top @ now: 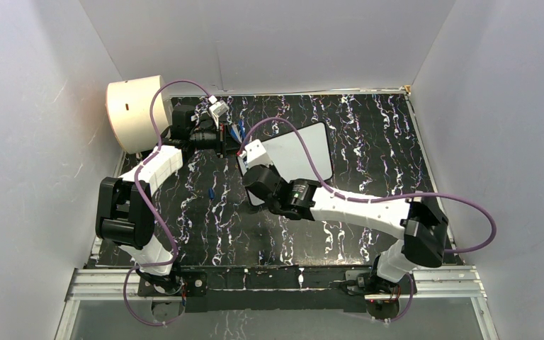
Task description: Write a sentence on the whiteboard
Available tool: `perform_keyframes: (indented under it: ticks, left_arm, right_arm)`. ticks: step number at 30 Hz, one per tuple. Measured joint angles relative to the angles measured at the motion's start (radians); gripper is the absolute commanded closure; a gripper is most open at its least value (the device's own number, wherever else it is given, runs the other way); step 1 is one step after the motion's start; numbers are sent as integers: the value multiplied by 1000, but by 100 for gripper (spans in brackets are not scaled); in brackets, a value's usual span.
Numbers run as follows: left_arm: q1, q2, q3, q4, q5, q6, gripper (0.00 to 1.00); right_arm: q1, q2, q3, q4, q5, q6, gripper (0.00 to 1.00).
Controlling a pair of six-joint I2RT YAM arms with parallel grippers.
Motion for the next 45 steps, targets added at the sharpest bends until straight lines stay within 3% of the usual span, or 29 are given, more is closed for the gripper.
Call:
perform_keyframes:
  ticks: [9,45]
  left_arm:
    - [0,0,0,0,2,-3,100]
    - [0,0,0,0,-6,-2,100]
  right_arm:
    - [-11,-55,-6,82,-1,-33,100]
    - [-43,-19,-4,108,-50,-37,100]
